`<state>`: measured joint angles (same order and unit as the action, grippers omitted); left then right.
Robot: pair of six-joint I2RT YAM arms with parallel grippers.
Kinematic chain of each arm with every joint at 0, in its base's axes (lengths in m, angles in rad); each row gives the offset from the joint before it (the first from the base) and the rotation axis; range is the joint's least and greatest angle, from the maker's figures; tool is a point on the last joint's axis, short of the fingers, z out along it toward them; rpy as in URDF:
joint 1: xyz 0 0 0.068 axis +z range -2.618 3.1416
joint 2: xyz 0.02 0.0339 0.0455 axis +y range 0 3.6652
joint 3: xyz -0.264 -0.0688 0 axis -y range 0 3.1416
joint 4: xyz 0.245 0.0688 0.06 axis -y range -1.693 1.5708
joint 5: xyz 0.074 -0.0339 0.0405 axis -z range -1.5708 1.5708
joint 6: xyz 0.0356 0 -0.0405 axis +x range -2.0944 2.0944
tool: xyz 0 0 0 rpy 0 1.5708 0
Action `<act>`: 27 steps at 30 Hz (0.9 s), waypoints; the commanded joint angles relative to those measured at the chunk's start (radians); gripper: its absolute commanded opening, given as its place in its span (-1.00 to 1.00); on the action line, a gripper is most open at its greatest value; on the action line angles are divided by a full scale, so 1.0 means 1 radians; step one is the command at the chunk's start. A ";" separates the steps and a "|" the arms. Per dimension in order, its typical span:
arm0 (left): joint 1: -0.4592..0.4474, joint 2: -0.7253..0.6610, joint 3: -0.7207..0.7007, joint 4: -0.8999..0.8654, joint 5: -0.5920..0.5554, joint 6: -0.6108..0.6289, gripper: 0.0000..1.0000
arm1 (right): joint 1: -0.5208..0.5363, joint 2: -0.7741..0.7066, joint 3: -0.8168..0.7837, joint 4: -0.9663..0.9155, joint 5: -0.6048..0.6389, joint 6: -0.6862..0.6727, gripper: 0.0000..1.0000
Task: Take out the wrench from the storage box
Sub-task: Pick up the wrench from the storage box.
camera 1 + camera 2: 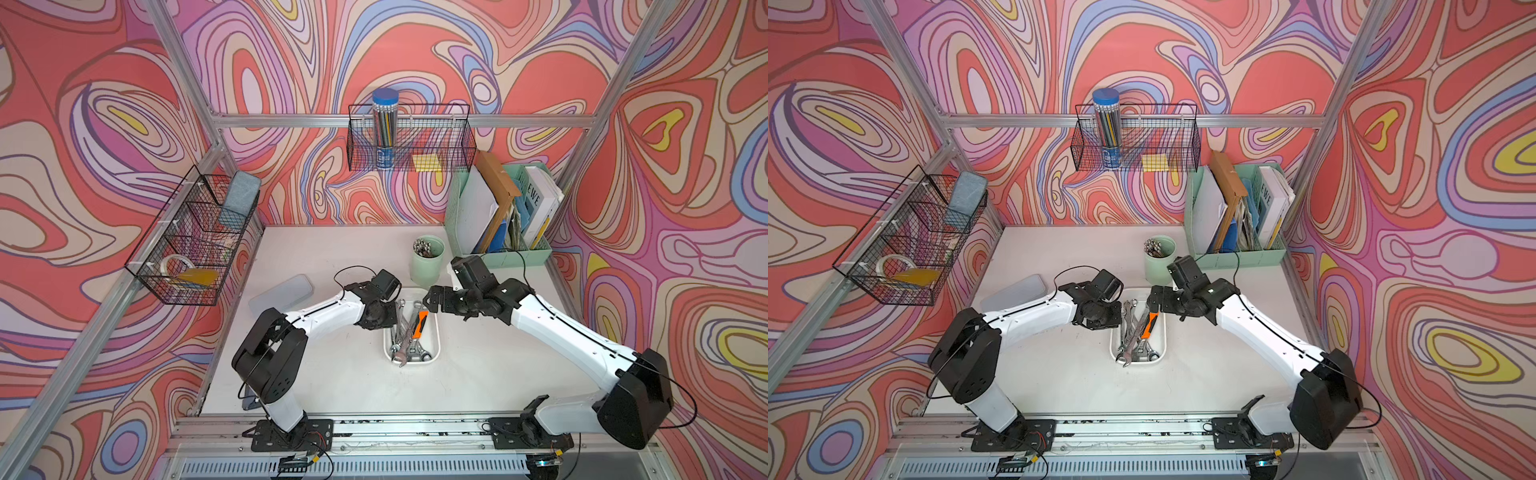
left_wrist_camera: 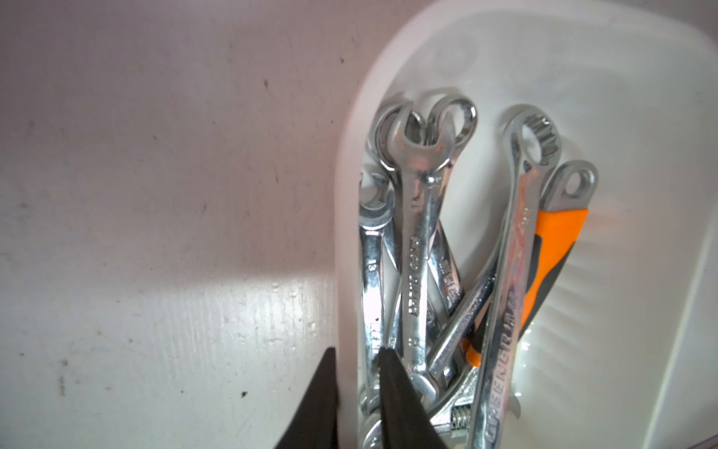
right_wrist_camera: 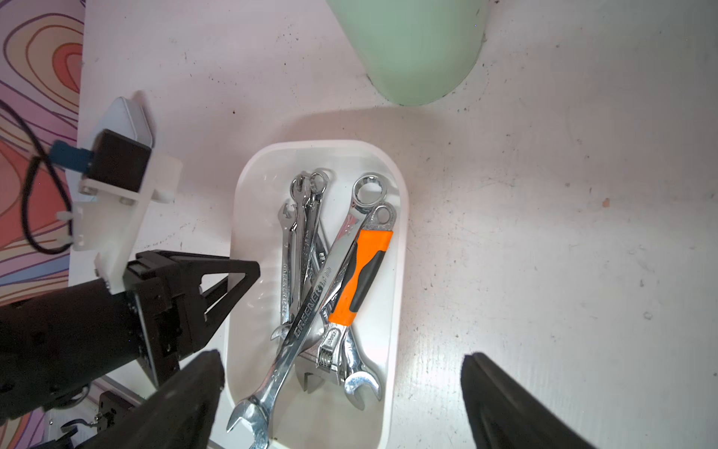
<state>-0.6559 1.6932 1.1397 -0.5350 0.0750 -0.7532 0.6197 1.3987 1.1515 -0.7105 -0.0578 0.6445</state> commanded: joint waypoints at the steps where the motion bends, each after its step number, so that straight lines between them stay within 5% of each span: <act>1: 0.024 -0.042 0.064 -0.036 -0.006 0.134 -0.27 | 0.064 0.052 0.056 -0.043 0.081 0.135 0.87; 7: 0.124 -0.103 0.106 -0.109 0.102 0.348 0.00 | 0.126 0.176 0.156 -0.119 0.132 0.285 0.61; 13: 0.155 -0.226 0.044 -0.092 0.121 0.535 0.58 | 0.176 0.281 0.171 -0.114 0.114 0.482 0.19; 21: 0.179 -0.320 -0.107 -0.002 0.166 0.520 0.95 | 0.193 0.426 0.193 -0.086 0.070 0.561 -0.11; 27: 0.179 -0.333 -0.167 0.024 0.166 0.487 0.98 | 0.193 0.494 0.219 -0.064 0.052 0.561 -0.25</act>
<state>-0.4828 1.3834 0.9913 -0.5461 0.2218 -0.2588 0.8124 1.8606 1.3338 -0.7914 0.0032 1.1839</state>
